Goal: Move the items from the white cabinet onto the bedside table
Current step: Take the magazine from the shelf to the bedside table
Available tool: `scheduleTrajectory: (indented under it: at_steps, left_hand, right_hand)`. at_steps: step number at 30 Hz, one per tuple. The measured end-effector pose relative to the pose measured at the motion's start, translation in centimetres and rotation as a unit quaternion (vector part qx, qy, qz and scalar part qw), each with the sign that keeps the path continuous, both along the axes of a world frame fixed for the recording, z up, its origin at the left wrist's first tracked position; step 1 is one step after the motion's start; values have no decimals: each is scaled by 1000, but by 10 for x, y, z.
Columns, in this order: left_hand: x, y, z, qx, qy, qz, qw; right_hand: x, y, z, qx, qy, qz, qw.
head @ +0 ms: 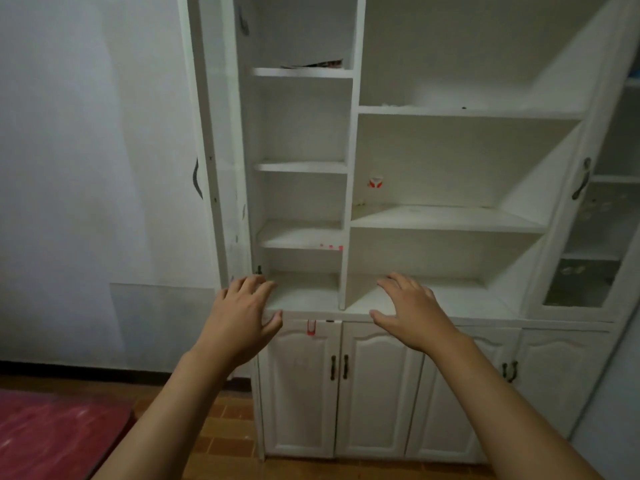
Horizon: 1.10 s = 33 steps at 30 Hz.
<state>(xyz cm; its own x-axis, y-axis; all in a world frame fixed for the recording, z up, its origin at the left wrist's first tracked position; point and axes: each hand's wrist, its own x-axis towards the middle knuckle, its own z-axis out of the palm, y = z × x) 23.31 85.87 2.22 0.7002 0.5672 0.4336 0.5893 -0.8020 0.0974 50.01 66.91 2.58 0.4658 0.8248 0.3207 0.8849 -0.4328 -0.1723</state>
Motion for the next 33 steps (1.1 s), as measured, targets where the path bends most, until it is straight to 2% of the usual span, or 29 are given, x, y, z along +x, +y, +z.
scheduleTrajectory:
  at_steps: [13, 19, 26, 33]
  left_hand:
    - [100, 155, 70, 69, 18, -50, 996]
    - [143, 203, 104, 102, -4, -36, 994]
    - [209, 262, 153, 172, -11, 24, 985]
    - [277, 310, 201, 199, -58, 53, 977]
  right_hand:
    - [80, 147, 62, 32, -33, -11, 999]
    - [124, 201, 108, 65, -72, 18, 995]
    - [205, 273, 181, 102, -149, 53, 982]
    - [279, 347, 243, 136, -198, 116, 964]
